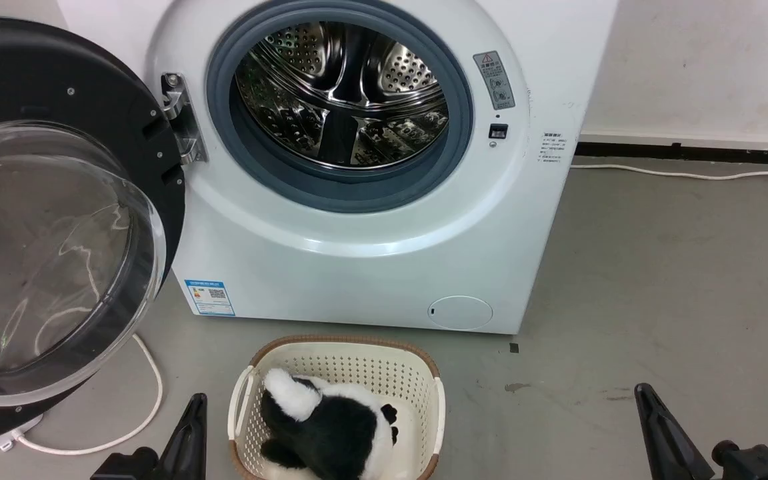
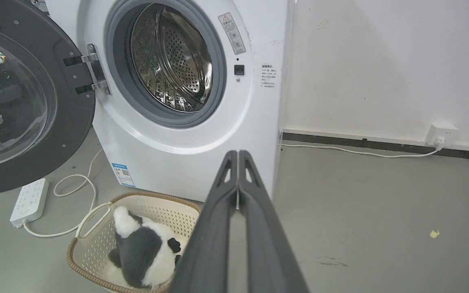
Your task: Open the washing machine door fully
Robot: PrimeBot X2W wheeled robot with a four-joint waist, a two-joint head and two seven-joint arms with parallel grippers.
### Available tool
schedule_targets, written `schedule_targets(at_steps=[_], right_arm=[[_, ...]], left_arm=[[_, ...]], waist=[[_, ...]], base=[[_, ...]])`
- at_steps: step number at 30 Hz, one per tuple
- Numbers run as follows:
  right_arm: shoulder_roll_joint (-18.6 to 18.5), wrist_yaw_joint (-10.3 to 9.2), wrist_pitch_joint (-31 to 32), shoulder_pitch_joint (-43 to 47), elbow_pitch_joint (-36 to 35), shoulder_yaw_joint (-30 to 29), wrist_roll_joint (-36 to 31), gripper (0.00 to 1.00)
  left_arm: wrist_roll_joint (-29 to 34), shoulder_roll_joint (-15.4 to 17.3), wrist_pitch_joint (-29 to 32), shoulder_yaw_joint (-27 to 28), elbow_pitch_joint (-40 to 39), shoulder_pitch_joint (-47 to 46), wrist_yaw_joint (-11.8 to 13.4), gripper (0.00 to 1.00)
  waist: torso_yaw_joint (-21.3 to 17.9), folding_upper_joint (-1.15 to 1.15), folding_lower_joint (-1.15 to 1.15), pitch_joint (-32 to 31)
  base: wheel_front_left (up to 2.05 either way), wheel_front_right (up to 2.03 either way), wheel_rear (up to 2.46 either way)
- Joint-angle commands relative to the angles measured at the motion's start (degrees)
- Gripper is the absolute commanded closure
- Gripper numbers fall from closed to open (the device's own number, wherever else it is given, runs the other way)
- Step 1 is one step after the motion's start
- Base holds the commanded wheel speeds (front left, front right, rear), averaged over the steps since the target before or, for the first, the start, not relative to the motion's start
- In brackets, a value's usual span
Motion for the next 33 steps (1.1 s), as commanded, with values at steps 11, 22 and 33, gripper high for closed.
schedule_targets(at_steps=[11,22,33], right_arm=[[0.0,-0.01,1.4,-1.3,-0.3,0.3,-0.7,1.0],[0.0,-0.01,2.7,-2.1,-0.4,0.6,-1.1,1.0],[0.0,-0.01,4.0,-3.0,-0.5,0.8,-1.5,1.0]], left_arm=[[1.1,-0.5,1.5,-0.1,-0.9,-1.2,0.7,1.0],[1.9,-0.8,2.8,-0.2,-1.5,-1.8,1.2,1.0],[2.7,-1.0,4.0,-0.3,-2.1,-2.4,1.8,1.0]], waist=[[-0.3,0.0,0.0,0.2],[-0.5,0.0,0.0,0.4],[-0.7,0.0,0.0,0.6]], base=[[0.0,0.0,0.0],[0.0,0.0,0.0],[0.0,0.0,0.0]])
